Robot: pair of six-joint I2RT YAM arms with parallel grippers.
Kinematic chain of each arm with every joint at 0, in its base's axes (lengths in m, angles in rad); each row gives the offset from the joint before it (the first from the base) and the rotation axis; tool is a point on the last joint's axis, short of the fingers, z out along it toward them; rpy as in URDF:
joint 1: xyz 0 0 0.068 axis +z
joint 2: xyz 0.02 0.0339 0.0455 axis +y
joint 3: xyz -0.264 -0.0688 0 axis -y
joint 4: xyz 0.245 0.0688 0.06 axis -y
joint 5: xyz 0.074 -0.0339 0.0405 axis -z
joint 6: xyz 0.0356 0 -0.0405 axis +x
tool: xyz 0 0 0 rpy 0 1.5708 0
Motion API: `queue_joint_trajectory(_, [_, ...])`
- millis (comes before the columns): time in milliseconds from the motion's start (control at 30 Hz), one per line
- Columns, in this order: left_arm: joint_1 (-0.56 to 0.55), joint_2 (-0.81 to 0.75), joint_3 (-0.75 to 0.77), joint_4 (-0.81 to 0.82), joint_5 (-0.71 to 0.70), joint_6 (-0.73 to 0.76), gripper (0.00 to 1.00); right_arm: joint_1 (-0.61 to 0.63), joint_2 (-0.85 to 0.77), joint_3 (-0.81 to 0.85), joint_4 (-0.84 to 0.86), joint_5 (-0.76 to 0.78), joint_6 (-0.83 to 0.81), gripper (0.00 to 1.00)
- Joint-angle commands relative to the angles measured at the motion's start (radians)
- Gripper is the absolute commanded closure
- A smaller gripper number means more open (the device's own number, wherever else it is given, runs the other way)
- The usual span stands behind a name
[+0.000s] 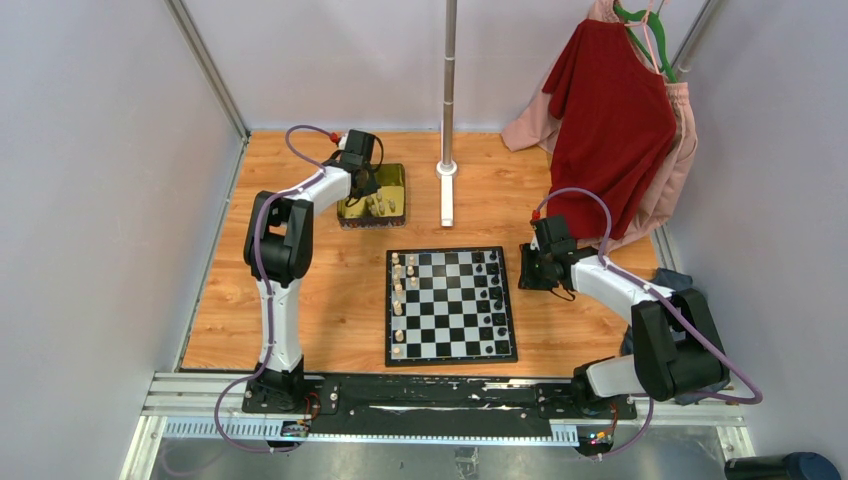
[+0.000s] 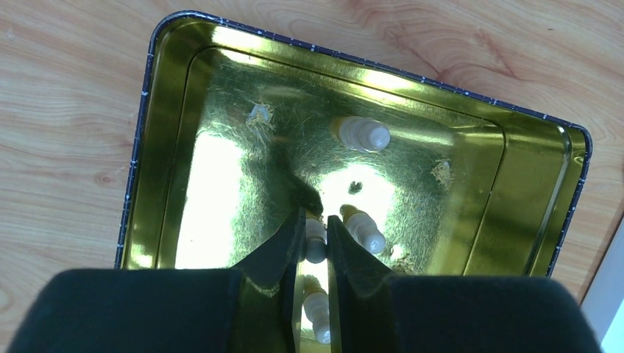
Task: Set up the chess pieces on the board
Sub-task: Pick up the chess piece from the storage box.
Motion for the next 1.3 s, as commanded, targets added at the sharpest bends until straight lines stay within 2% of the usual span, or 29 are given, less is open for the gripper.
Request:
queue_joint_trajectory(0, [0.008,-0.021,0.013,-0.01,-0.024,0.022,0.93,0.009,0.008,0.009,-0.004,0.014,0.01,0.72])
queue_joint_trajectory(800, [0.008,-0.104,0.016,-0.006,-0.05,0.074,0.94,0.01,0.017,0.011,0.001,0.016,0.01,0.72])
queue_joint_trajectory(967, [0.007,-0.209,-0.054,-0.024,-0.019,0.071,0.95,0.001,0.022,0.022,0.003,0.021,0.01,0.72])
queue_joint_trajectory(1100, [-0.003,-0.326,-0.147,-0.032,0.027,0.061,1.0,-0.01,0.016,0.028,0.0,0.028,0.009,0.72])
queue_joint_trajectory(1267, [-0.084,-0.468,-0.258,-0.086,0.008,0.1,1.0,-0.017,0.001,0.029,-0.006,0.047,0.002,0.72])
